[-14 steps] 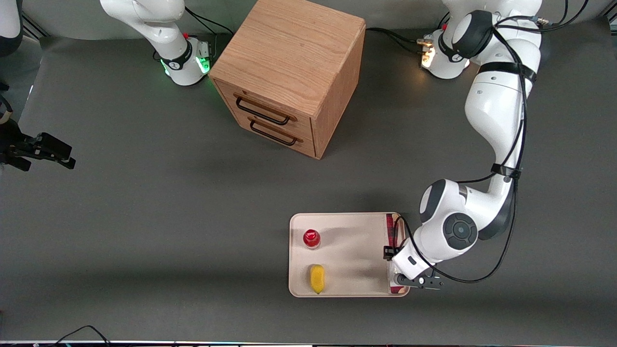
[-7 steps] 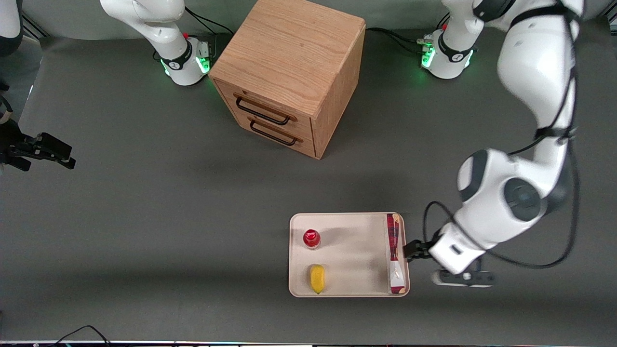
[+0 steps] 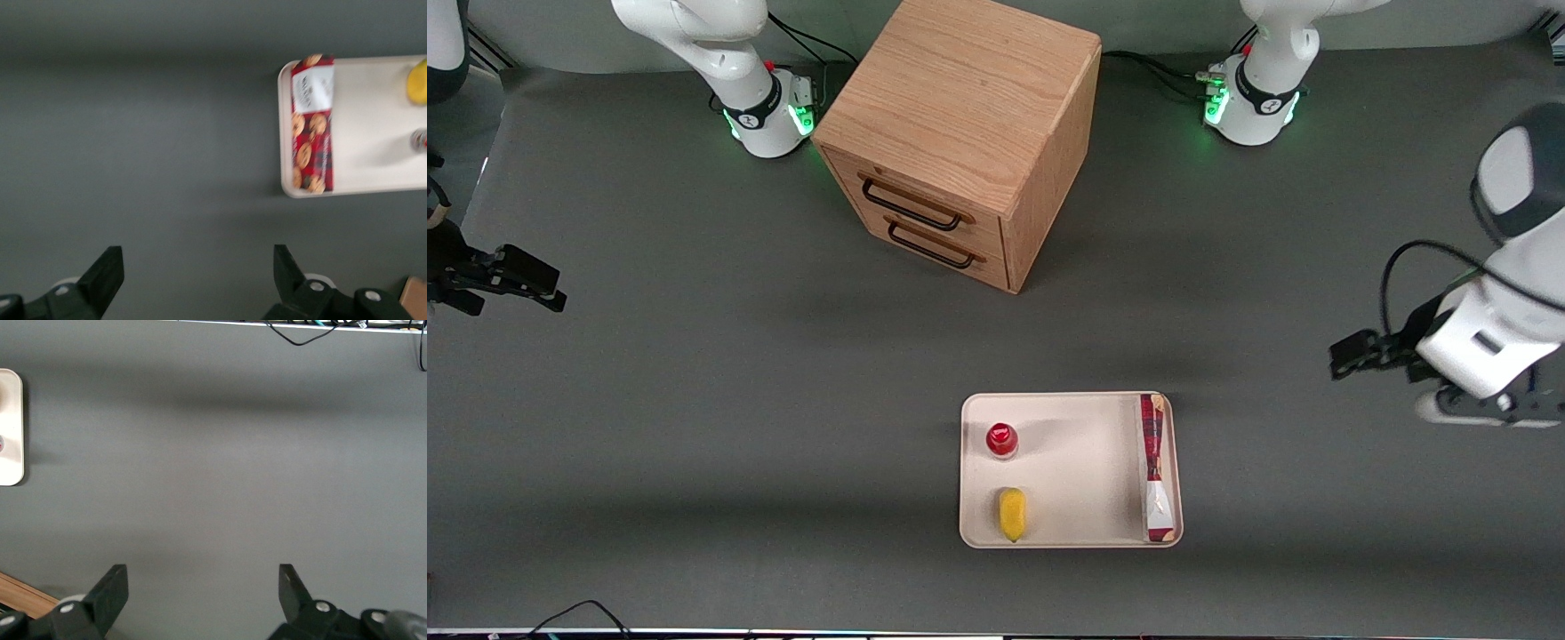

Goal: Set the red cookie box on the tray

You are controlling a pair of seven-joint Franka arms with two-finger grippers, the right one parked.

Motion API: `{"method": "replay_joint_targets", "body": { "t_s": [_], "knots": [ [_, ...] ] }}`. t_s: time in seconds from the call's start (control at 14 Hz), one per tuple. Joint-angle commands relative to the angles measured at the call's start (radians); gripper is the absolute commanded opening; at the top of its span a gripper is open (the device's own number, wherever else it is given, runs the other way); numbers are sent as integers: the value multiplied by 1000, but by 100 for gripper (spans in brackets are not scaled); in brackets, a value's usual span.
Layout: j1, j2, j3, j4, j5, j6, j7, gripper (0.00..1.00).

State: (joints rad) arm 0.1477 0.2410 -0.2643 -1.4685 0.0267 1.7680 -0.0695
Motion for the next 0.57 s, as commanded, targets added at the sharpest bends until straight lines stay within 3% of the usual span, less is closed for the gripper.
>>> {"method": "replay_joint_targets", "body": {
  "t_s": [0.0,0.5],
  "knots": [
    [35,-175,0,-179,-5,8,42,100],
    [38,-302,13,-243,-7,-21,57,100]
  ]
}}
